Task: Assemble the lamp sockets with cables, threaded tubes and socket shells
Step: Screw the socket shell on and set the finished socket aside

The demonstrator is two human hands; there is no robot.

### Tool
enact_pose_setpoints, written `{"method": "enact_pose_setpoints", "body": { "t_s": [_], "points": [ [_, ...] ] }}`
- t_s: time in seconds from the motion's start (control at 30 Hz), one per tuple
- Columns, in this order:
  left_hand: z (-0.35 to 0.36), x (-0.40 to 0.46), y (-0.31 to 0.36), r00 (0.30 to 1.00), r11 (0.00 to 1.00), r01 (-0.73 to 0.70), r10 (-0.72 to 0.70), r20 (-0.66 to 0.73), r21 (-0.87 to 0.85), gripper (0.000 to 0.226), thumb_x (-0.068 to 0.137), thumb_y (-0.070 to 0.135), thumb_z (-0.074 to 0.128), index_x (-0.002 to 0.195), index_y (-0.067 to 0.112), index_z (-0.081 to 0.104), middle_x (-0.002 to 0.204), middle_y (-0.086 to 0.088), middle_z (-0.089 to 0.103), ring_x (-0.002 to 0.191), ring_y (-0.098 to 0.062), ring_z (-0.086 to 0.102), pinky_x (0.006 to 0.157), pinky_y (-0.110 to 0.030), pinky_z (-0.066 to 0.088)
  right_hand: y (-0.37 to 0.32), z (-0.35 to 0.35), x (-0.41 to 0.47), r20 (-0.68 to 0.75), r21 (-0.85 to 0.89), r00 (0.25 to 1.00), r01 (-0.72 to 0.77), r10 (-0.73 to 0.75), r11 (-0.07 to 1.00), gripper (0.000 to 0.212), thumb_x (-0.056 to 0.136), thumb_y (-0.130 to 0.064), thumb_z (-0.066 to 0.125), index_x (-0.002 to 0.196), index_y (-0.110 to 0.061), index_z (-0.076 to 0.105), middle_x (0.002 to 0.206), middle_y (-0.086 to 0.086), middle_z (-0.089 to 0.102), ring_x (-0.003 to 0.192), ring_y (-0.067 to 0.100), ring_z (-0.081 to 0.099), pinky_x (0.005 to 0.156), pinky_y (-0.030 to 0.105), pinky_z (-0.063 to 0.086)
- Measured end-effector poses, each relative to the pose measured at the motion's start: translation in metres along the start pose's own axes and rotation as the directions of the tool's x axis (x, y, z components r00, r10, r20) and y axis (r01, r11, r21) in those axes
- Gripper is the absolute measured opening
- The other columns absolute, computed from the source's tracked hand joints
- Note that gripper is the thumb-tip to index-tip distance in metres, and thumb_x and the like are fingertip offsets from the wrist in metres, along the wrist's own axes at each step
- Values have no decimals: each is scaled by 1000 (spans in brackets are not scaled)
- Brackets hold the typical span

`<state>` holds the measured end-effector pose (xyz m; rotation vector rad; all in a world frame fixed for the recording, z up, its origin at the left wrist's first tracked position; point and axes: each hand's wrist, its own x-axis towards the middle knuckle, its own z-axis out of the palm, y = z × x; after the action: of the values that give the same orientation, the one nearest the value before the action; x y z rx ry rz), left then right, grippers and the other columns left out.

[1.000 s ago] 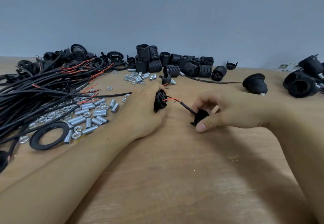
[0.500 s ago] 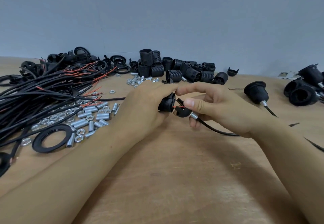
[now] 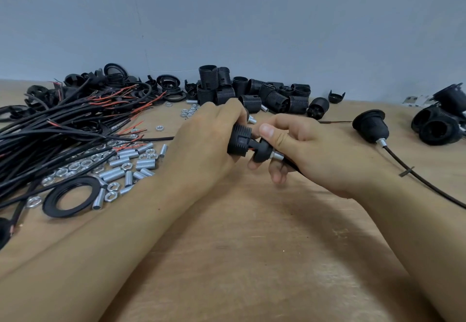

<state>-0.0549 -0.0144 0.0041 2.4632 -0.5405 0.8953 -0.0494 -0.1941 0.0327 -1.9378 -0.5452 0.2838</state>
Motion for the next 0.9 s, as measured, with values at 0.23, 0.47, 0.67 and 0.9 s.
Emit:
{"method": "enact_pose_setpoints", "body": {
  "t_s": [0.23,0.47,0.67,0.9],
  "points": [
    [3,-2,-1,999,1000,7,-6,34,-29,41,70,6,77,105,13,56,87,9,51,78,-13,39,60,-26,24,1,4,4,-40,52,999,23,-21,998,42,93,-39,49,118,-5,55,83,15,73,58,24,58,62,38,51],
    [6,-1,-3,997,997,71,-70,32,-39,42,74,14,78,106,15,50,86,-1,58,76,-23,50,59,-36,35,0,4,2,-25,59,999,34,-32,998,49,76,-41,64,111,-6,57,83,12,75,70,23,70,69,31,60],
    [2,-5,-13,983,975,41,-1,182,-219,53,70,20,62,118,25,40,101,8,50,88,-7,50,70,-17,38,0,2,-1,7,-20,1000,0,0,1000,32,92,-16,62,120,-7,51,89,13,75,76,23,72,68,25,59],
    [2,-5,-2,994,818,54,-97,-45,-573,40,97,45,33,100,10,53,85,2,59,73,-8,56,64,-21,42,-4,0,-3,72,22,997,13,-15,1000,48,87,-35,55,120,-2,47,93,10,76,83,33,72,81,48,56]
  ]
}}
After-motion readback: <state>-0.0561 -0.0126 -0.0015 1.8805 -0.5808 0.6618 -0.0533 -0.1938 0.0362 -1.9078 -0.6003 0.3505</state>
